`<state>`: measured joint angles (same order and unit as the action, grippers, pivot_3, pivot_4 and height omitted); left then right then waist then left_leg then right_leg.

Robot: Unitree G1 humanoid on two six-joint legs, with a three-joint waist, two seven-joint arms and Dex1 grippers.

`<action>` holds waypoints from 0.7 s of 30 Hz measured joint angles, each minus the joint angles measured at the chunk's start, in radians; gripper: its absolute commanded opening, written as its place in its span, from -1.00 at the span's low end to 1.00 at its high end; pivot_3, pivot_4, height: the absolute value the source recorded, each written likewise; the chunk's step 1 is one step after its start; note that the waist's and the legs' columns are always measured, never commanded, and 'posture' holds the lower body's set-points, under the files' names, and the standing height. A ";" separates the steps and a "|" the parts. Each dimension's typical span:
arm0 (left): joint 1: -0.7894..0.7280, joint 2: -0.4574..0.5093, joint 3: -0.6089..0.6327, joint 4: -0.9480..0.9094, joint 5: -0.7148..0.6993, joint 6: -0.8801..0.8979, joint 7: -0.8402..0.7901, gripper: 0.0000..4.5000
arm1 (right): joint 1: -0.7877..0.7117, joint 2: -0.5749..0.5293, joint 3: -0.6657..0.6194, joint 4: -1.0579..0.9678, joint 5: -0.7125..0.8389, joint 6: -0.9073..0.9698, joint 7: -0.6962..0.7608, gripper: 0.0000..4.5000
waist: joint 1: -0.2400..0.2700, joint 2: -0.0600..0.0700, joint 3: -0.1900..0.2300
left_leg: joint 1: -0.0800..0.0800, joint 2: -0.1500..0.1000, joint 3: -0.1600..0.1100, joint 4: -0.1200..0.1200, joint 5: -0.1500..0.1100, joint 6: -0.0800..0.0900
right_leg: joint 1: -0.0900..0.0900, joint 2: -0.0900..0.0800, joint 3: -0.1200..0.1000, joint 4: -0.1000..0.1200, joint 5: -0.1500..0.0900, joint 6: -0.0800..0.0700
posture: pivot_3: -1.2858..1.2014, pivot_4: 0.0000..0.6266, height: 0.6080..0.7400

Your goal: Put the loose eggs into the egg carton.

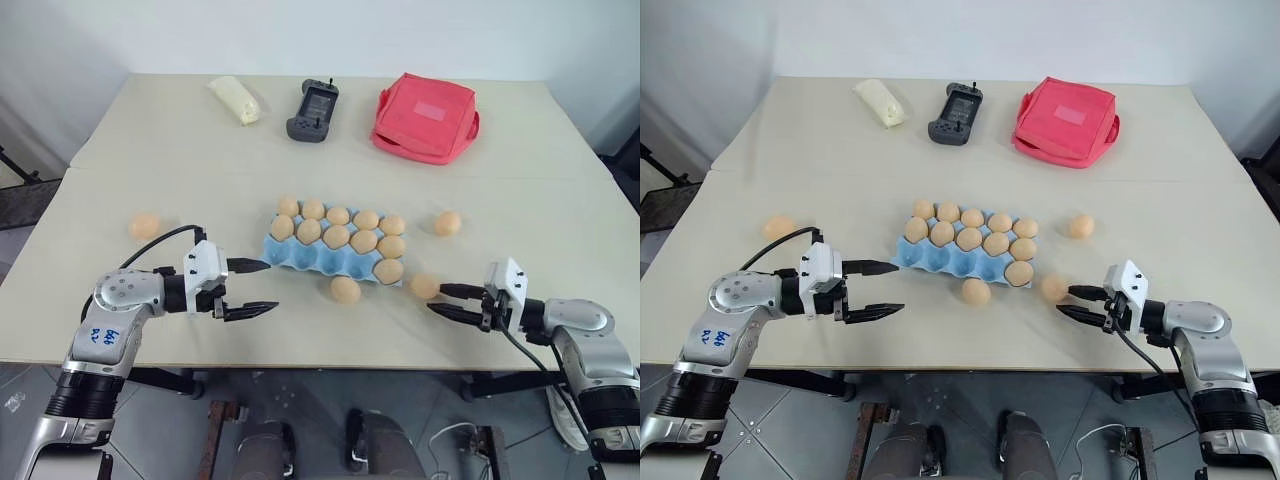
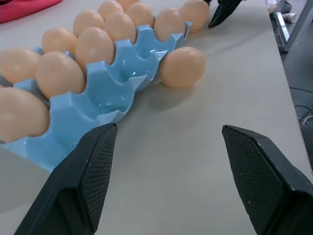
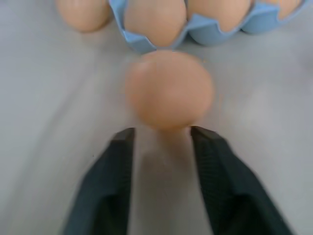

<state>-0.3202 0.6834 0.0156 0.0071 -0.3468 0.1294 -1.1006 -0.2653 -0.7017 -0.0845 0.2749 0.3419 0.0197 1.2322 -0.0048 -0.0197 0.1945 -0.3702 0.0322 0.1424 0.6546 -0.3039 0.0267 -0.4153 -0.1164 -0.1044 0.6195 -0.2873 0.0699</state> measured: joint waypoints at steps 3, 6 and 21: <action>0.008 0.000 0.010 -0.002 0.000 0.001 0.008 0.63 | 0.000 0.000 0.001 -0.034 0.000 0.006 -0.001 -0.49 | 0.001 0.000 0.000 | 0.000 0.000 0.000 0.000 -0.001 -0.002 | 0.000 0.000 0.000 0.000 0.000 0.000 | 0.03 -0.52 1.00; 0.017 0.000 0.010 -0.007 0.000 0.002 0.009 0.63 | 0.001 0.000 0.001 -0.041 0.001 0.018 -0.007 -0.49 | 0.001 0.000 0.000 | 0.000 0.000 0.000 0.000 -0.001 -0.002 | 0.000 -0.001 0.000 0.000 0.000 0.000 | 0.03 -0.52 1.00; 0.020 0.000 0.012 -0.030 -0.001 0.002 0.022 0.63 | 0.011 -0.023 -0.020 -0.157 0.044 0.178 -0.035 0.98 | 0.000 0.000 0.000 | 0.000 0.000 0.000 -0.001 -0.001 -0.001 | -0.001 0.000 0.000 -0.001 0.000 0.000 | 0.03 -0.52 1.00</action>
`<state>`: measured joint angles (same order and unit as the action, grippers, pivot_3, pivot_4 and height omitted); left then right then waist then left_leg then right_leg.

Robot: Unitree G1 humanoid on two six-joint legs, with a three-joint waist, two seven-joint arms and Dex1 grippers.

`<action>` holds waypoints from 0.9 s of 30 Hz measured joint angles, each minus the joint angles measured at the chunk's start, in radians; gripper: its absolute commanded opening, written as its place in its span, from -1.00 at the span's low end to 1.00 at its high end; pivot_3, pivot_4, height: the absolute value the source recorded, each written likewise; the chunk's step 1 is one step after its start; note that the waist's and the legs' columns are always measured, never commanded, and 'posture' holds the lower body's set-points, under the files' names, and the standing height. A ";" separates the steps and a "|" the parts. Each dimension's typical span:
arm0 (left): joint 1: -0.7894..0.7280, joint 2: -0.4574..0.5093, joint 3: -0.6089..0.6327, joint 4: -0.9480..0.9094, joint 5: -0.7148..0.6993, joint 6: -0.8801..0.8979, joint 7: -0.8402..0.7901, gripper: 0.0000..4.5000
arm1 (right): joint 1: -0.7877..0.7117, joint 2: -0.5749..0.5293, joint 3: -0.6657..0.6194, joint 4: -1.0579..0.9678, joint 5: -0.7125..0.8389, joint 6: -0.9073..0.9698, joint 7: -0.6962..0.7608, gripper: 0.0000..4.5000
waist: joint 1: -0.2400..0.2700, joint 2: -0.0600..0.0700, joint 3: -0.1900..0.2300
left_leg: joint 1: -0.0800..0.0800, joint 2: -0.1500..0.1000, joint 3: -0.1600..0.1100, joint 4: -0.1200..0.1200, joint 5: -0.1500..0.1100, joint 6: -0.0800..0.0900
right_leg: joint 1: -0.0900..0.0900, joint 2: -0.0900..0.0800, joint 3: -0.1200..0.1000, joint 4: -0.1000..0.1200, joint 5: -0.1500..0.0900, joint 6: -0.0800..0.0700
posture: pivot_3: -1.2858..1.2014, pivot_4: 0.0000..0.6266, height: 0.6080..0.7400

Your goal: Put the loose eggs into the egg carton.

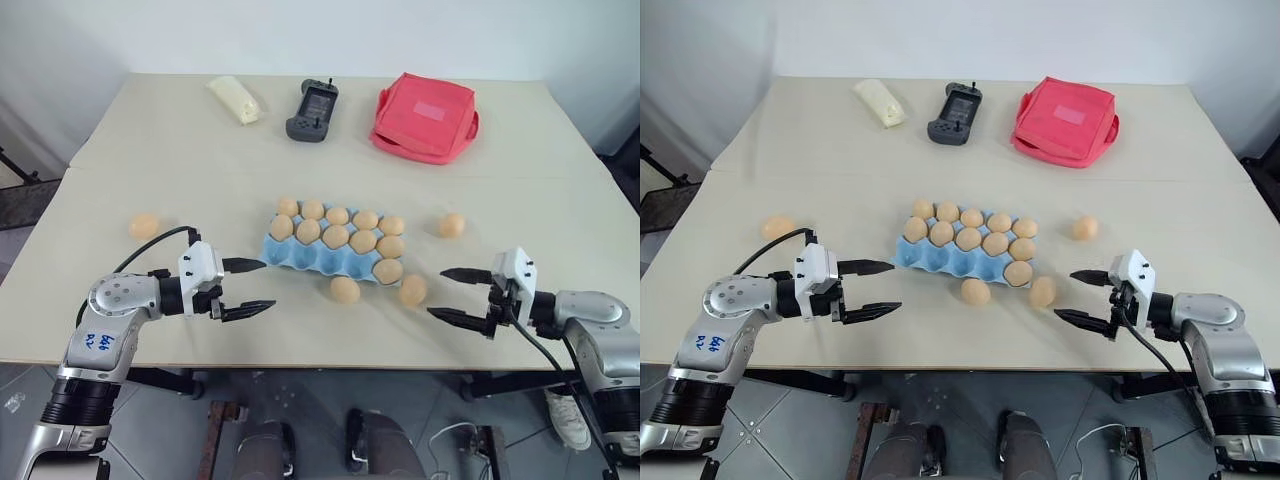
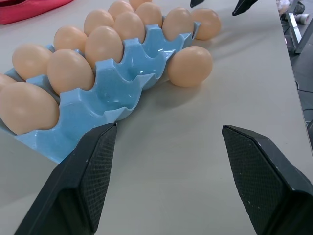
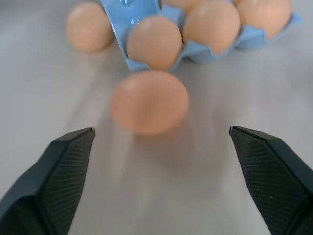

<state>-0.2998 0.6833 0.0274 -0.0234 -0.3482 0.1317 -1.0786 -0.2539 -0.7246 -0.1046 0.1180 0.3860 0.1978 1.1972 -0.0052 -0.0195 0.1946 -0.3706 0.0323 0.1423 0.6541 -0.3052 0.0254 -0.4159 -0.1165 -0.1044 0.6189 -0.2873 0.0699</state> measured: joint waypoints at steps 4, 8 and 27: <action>0.000 -0.002 -0.001 0.000 -0.001 0.002 -0.001 0.63 | -0.020 0.042 0.061 0.004 -0.026 -0.006 -0.016 0.98 | 0.001 0.000 0.000 | 0.000 0.000 0.000 0.000 0.000 0.000 | 0.000 0.000 0.000 0.000 0.000 0.000 | 0.03 -0.52 1.00; -0.004 -0.002 -0.001 -0.001 -0.002 0.011 -0.003 0.63 | -0.065 0.088 0.102 0.064 -0.066 -0.047 -0.036 0.98 | 0.001 0.000 0.000 | -0.001 0.000 0.000 0.001 0.000 0.000 | 0.000 0.000 0.000 0.000 0.000 0.000 | 0.03 -0.52 1.00; 0.016 -0.008 0.002 -0.002 -0.008 -0.055 -0.018 0.63 | -0.066 0.020 0.077 -0.155 0.051 0.069 0.005 0.15 | -0.006 0.001 0.001 | 0.000 0.001 0.000 0.000 -0.002 0.002 | -0.001 0.000 0.000 0.001 0.000 0.000 | 0.03 -0.52 1.00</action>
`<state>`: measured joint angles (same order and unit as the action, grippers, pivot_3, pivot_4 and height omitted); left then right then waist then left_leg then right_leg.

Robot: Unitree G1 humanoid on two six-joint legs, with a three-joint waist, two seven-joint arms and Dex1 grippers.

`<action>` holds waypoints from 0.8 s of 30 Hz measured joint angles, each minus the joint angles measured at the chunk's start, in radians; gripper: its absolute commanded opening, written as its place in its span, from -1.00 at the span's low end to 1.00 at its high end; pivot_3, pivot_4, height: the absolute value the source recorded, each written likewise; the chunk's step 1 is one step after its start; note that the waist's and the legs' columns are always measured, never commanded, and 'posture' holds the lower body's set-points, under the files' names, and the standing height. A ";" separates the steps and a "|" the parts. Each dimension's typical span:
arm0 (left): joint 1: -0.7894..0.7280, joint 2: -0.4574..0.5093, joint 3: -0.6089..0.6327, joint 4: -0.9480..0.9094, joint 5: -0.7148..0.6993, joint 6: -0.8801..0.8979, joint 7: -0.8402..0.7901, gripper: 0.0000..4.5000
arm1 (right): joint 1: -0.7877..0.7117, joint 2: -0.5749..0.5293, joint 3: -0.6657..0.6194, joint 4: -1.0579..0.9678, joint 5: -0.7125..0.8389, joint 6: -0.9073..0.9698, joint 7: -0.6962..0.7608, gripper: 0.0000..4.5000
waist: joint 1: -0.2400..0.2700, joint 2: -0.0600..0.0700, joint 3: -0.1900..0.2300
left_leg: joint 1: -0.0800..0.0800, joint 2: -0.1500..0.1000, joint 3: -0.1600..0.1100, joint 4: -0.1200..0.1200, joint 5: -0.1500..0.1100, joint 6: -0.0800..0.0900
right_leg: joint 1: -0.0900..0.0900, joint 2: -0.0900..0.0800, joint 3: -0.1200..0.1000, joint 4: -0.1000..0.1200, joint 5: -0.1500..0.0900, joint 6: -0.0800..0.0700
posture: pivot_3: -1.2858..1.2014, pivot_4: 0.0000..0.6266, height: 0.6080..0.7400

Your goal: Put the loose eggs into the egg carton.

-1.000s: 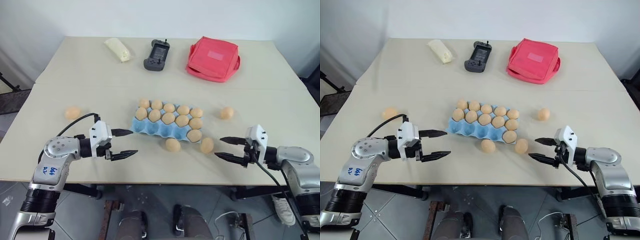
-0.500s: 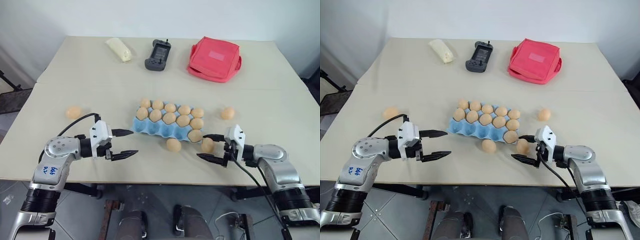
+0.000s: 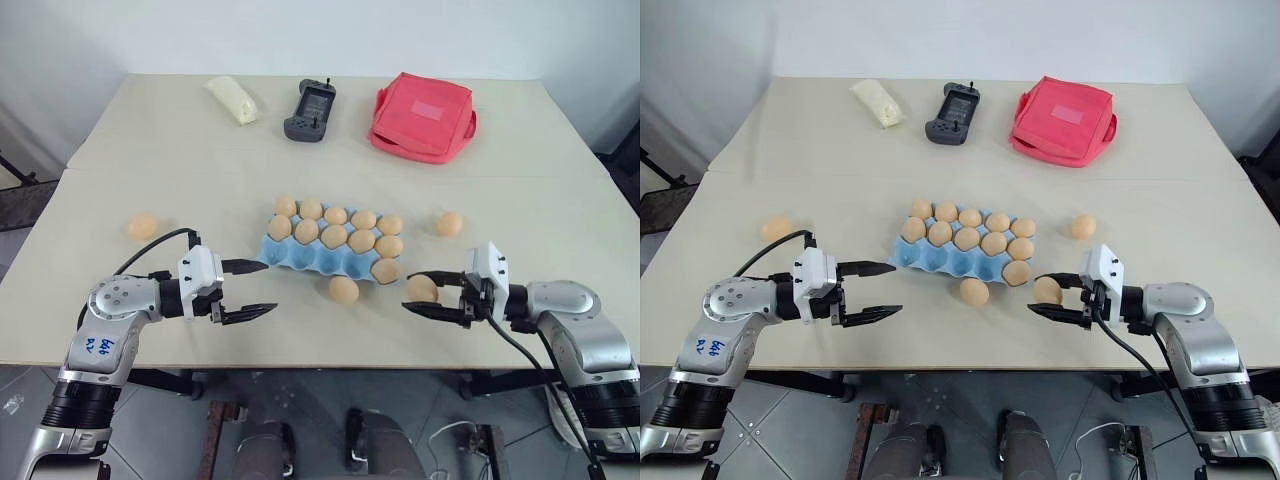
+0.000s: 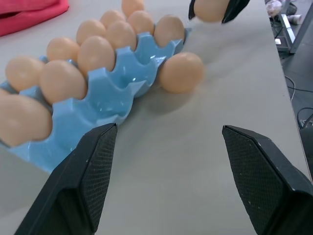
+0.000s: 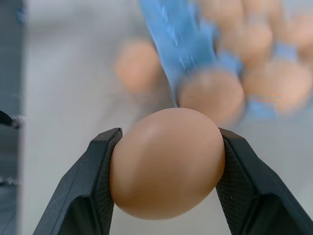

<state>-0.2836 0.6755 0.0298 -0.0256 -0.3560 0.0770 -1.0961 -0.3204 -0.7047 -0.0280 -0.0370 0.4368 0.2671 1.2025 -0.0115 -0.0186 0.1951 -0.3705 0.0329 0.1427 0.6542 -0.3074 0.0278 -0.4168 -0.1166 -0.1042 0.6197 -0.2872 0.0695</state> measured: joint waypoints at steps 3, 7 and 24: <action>0.000 -0.005 0.000 0.005 0.002 -0.006 0.003 0.63 | -0.084 0.076 0.029 -0.023 -0.002 0.004 -0.050 0.15 | -0.003 0.000 0.000 | 0.000 0.000 0.000 0.000 0.000 -0.002 | -0.001 0.000 0.000 0.001 0.001 -0.001 | 0.03 -0.52 1.00; 0.001 -0.005 -0.001 0.005 0.003 -0.003 0.008 0.63 | -0.193 0.188 0.119 0.026 -0.079 -0.011 -0.123 0.15 | -0.009 0.000 0.000 | -0.002 0.000 0.000 0.000 0.004 -0.005 | -0.003 0.000 0.000 0.001 0.001 -0.001 | 0.03 -0.52 1.00; 0.023 -0.013 0.010 -0.010 0.001 0.043 0.081 0.63 | -0.159 0.173 0.062 0.067 -0.130 -0.040 -0.202 0.99 | -0.011 0.000 0.000 | -0.016 0.000 0.002 0.009 0.003 0.001 | -0.012 0.000 -0.003 0.005 0.002 0.002 | 0.03 -0.52 1.00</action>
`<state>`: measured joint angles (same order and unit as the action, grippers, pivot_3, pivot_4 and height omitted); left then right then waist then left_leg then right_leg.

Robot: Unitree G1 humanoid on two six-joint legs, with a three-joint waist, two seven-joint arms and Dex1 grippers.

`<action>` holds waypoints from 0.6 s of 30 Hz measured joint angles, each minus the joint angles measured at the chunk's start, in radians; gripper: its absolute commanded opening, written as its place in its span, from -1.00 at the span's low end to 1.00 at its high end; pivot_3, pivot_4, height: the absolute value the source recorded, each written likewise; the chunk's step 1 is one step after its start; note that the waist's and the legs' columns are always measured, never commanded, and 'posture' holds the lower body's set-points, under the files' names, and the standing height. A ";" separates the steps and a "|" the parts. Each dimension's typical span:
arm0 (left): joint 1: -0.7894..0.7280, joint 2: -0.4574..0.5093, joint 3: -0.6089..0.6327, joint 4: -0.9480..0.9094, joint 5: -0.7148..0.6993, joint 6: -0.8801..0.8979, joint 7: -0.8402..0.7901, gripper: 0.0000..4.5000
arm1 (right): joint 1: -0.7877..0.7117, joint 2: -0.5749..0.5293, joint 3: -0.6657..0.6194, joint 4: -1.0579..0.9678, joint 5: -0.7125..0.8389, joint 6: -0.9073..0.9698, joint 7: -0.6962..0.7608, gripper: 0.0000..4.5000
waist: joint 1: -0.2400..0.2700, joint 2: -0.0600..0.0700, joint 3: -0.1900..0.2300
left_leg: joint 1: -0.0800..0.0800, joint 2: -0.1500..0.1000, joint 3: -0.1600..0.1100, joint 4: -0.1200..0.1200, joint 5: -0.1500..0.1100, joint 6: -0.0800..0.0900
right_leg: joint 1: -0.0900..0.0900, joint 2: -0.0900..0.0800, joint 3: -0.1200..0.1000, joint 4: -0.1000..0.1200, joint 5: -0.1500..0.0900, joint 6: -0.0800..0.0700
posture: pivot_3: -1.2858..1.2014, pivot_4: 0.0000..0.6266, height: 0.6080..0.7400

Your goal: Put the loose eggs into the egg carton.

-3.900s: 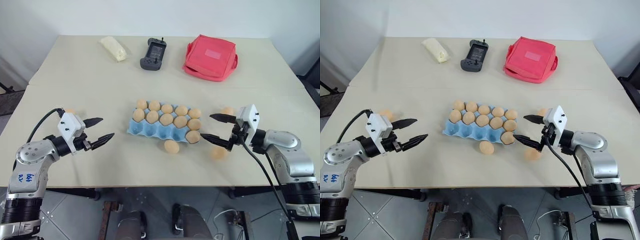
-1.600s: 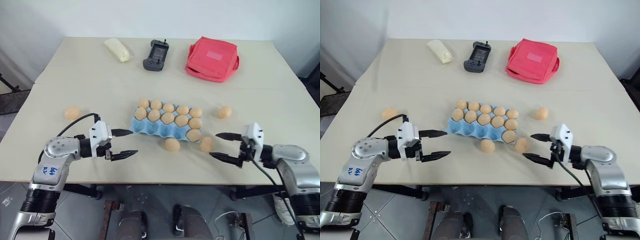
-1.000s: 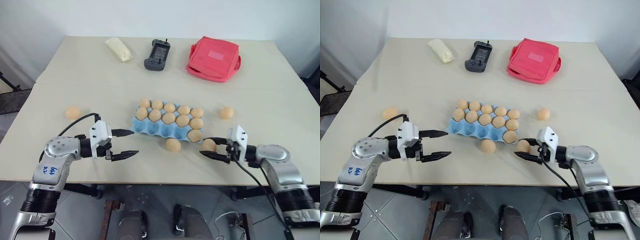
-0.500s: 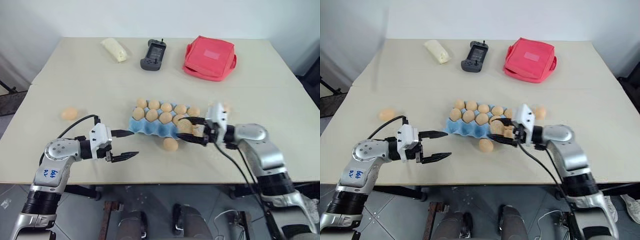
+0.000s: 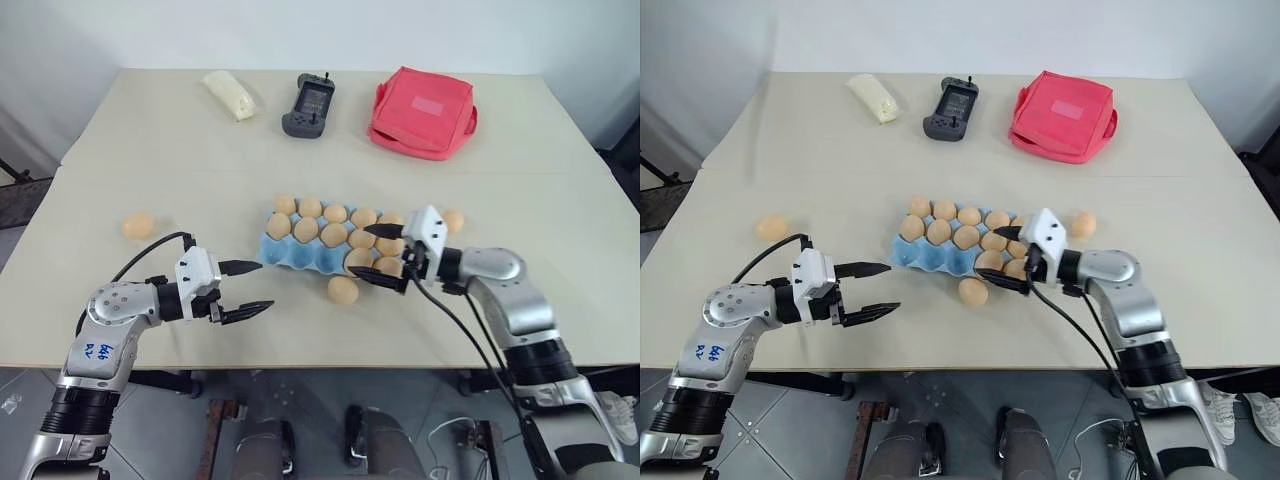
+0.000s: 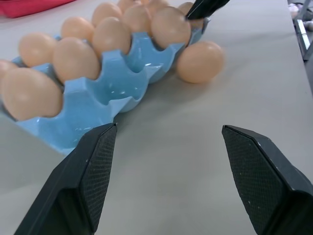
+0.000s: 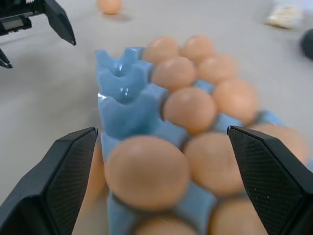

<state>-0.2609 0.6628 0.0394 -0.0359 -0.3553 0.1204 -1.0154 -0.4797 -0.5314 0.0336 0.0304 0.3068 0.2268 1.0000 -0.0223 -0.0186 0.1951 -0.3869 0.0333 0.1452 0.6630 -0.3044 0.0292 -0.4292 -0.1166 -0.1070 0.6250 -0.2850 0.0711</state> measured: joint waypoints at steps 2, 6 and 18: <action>-0.013 -0.029 -0.008 -0.019 0.000 0.025 0.026 0.63 | 0.062 -0.041 -0.075 -0.037 0.028 0.003 -0.013 0.99 | 0.003 0.000 0.000 | 0.000 -0.001 0.000 0.001 0.000 0.001 | 0.001 0.000 0.001 -0.001 0.001 0.002 | 0.03 -0.52 1.00; -0.039 -0.070 -0.047 -0.050 0.007 0.056 0.060 0.63 | 0.165 -0.087 -0.188 -0.044 0.039 -0.008 -0.051 0.99 | 0.005 0.000 0.000 | 0.001 -0.001 0.000 0.001 0.000 0.001 | 0.001 0.000 0.001 -0.003 0.001 0.002 | 0.03 -0.52 1.00; -0.075 -0.143 -0.103 -0.079 0.047 0.109 0.149 0.63 | 0.181 -0.084 -0.311 0.163 -0.001 -0.091 -0.224 0.99 | -0.010 0.000 0.000 | 0.004 0.000 0.003 0.001 0.005 0.000 | 0.001 0.000 0.004 0.001 0.005 -0.003 | 0.03 -0.52 1.00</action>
<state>-0.3362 0.5198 -0.0636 -0.1150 -0.3088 0.2290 -0.8662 -0.2988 -0.6150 -0.2776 0.1935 0.3062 0.1360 0.7760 -0.0320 -0.0183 0.1952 -0.3829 0.0330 0.1479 0.6643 -0.2994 0.0297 -0.4286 -0.1161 -0.1031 0.6256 -0.2800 0.0681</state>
